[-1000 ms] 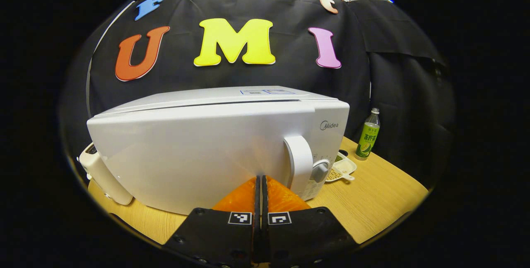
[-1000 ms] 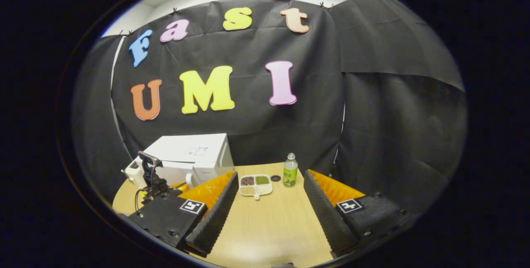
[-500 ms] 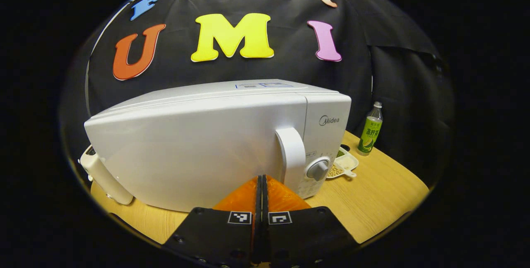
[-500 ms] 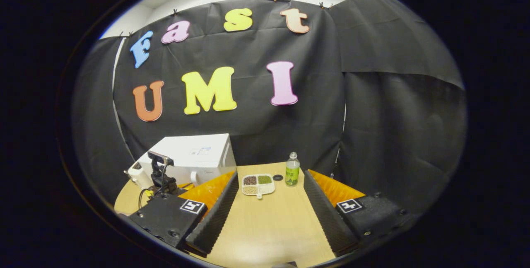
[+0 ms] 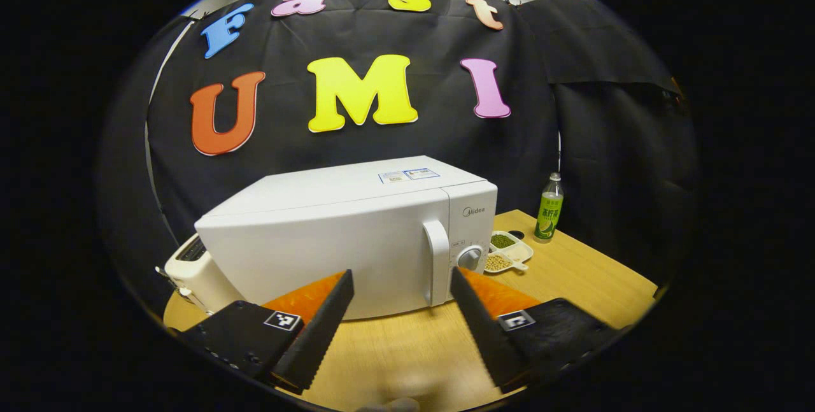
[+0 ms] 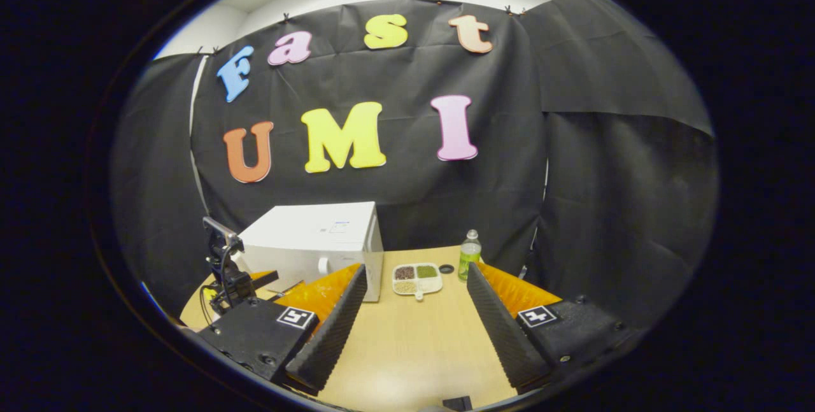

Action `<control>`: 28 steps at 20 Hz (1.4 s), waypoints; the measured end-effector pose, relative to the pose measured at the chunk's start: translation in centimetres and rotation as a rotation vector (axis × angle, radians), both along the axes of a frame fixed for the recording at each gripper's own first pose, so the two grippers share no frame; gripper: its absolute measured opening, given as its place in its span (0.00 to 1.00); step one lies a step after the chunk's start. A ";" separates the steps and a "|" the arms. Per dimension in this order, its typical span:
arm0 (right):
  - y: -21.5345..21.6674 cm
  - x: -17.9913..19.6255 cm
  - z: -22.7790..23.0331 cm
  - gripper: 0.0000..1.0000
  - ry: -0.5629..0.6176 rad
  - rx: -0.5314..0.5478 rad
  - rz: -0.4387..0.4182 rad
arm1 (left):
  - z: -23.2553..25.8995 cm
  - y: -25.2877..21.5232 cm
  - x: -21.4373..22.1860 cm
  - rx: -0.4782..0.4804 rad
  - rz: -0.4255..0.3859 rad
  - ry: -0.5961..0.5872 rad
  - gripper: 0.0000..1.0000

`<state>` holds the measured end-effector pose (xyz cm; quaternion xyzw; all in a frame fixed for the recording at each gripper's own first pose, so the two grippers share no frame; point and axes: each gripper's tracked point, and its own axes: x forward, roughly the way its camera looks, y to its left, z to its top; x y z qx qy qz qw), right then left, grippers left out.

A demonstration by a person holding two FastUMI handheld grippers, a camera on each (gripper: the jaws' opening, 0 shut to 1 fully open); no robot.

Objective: Open the microwave oven with the left hand, put the food in, and close the microwave oven.

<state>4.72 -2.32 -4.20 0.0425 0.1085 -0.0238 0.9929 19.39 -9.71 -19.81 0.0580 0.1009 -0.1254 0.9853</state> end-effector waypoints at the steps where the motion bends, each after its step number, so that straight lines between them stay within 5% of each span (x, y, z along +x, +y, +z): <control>1: 0.5 -0.3 -0.1 1.00 -0.002 -0.017 0.011 | 0.8 0.6 -1.1 0.018 0.000 -0.018 0.95; 3: 1.6 -0.7 -0.2 1.00 -0.012 -0.046 0.028 | 2.3 2.0 -3.2 0.049 0.019 -0.052 0.95; 4: 2.2 -0.9 -0.3 0.92 -0.013 -0.049 0.037 | 3.2 2.8 -4.5 0.046 0.036 -0.060 0.95; 6: 3.4 -1.2 -0.4 1.00 -0.029 -0.045 0.052 | 5.2 4.4 -7.1 0.004 0.081 -0.074 0.95; 16: 9.6 -2.3 1.2 0.92 -0.155 -0.073 0.132 | 15.4 11.5 -17.7 -0.072 0.222 -0.158 0.96; 28: 11.0 -3.9 2.4 0.92 -0.194 -0.048 0.130 | 18.3 14.4 -19.8 -0.110 0.264 -0.191 0.96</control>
